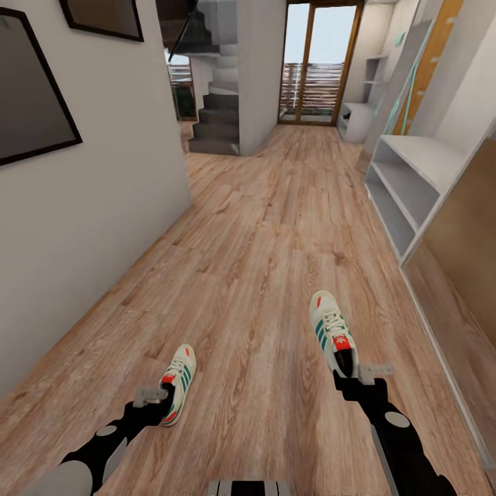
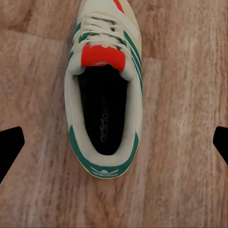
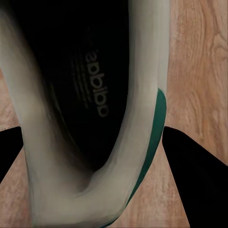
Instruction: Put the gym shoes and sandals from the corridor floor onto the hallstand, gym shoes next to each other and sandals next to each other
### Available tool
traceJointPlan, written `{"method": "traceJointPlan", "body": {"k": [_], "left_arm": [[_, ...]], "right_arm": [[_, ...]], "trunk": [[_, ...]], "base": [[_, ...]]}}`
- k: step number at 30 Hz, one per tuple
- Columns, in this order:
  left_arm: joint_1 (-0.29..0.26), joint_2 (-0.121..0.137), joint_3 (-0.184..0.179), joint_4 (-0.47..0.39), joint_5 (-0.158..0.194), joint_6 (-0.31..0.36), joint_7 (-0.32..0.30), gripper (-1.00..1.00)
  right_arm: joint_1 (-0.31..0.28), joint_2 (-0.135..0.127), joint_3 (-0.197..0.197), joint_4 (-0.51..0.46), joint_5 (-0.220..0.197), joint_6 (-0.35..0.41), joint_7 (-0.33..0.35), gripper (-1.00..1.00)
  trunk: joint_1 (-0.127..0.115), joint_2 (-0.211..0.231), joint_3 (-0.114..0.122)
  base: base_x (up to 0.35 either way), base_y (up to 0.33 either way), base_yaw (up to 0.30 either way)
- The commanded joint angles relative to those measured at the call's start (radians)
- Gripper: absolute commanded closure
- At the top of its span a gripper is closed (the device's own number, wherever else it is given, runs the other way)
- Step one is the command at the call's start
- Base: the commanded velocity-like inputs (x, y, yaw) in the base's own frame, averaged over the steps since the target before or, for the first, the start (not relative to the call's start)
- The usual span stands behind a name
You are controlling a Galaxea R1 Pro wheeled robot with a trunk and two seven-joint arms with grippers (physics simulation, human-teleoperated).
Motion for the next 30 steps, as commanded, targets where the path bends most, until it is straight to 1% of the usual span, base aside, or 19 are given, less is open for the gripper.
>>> {"method": "traceJointPlan", "body": {"k": [1,3,13,20,30], "left_arm": [[-0.001,0.0,0.009,0.001,-0.009,-0.004,-0.004,-1.0],[-0.001,0.0,0.008,0.001,-0.009,-0.005,-0.004,-1.0],[-0.001,0.002,0.008,0.006,-0.009,-0.011,-0.005,-1.0],[0.0,0.003,0.009,0.007,-0.009,-0.013,-0.004,-1.0],[0.0,0.002,0.009,0.005,-0.008,-0.013,-0.004,-1.0]], "right_arm": [[-0.001,0.001,-0.004,-0.002,0.01,0.005,0.01,1.0],[-0.001,0.0,-0.004,-0.002,0.01,0.004,0.01,1.0],[-0.001,-0.001,-0.005,0.001,0.01,0.003,0.01,1.0],[-0.001,0.0,-0.004,0.004,0.011,0.005,0.01,1.0],[-0.001,-0.001,-0.006,0.004,0.011,0.005,0.01,1.0]], "trunk": [[0.0,-0.001,-0.005],[0.001,-0.001,-0.012],[0.001,-0.001,-0.012],[0.001,-0.001,-0.012],[0.001,-0.001,-0.012]], "base": [[0.0,0.0,0.0],[0.0,0.0,0.0],[0.001,0.0,0.0],[0.191,0.0,0.0],[0.03,0.0,0.0]]}}
